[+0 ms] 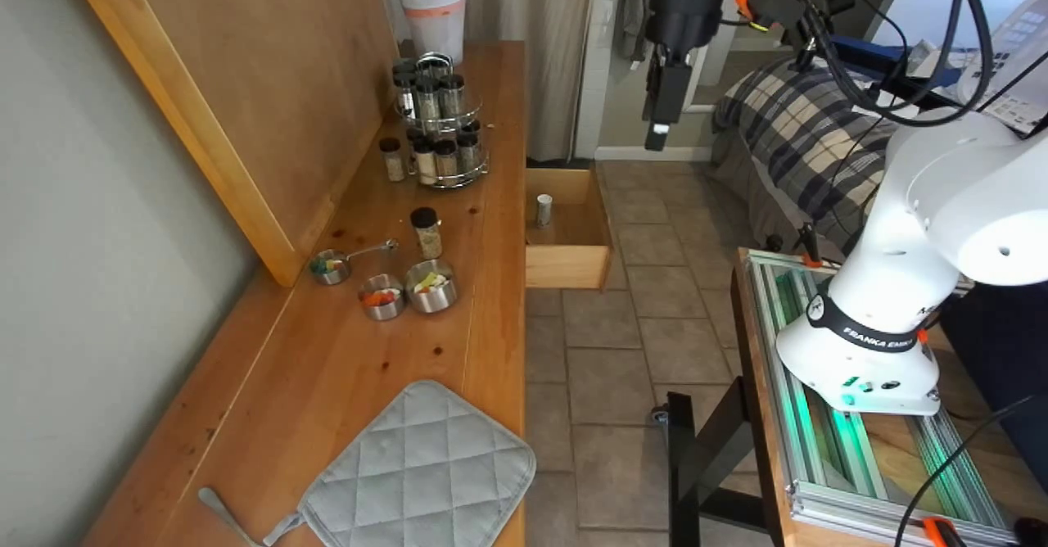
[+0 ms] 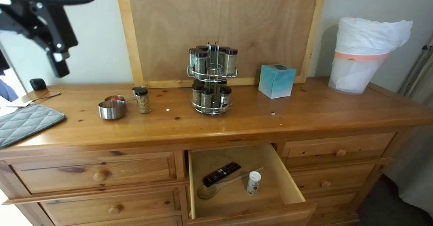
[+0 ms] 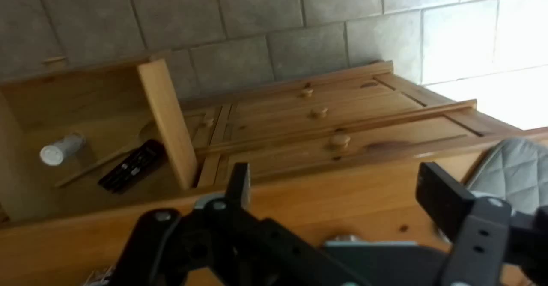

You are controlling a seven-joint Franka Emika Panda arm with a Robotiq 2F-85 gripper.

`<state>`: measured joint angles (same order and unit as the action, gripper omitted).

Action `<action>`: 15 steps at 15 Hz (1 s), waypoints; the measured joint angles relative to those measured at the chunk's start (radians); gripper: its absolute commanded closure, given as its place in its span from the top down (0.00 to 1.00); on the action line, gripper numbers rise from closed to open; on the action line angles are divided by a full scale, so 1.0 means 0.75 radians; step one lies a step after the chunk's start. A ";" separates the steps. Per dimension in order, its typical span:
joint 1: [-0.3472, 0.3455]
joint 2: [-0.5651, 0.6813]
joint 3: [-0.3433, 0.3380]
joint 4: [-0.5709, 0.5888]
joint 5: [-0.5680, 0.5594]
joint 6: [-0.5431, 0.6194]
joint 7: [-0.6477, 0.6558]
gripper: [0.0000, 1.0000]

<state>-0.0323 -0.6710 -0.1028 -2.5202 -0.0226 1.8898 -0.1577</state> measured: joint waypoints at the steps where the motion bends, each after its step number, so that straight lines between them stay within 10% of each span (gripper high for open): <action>1: -0.005 0.035 -0.015 0.049 -0.011 0.043 -0.026 1.00; 9: -0.024 0.464 -0.122 0.408 -0.031 0.479 -0.157 1.00; 15: -0.052 0.696 -0.175 0.631 0.005 0.526 -0.168 1.00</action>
<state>-0.0712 -0.1488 -0.2341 -2.0467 -0.0189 2.2841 -0.2836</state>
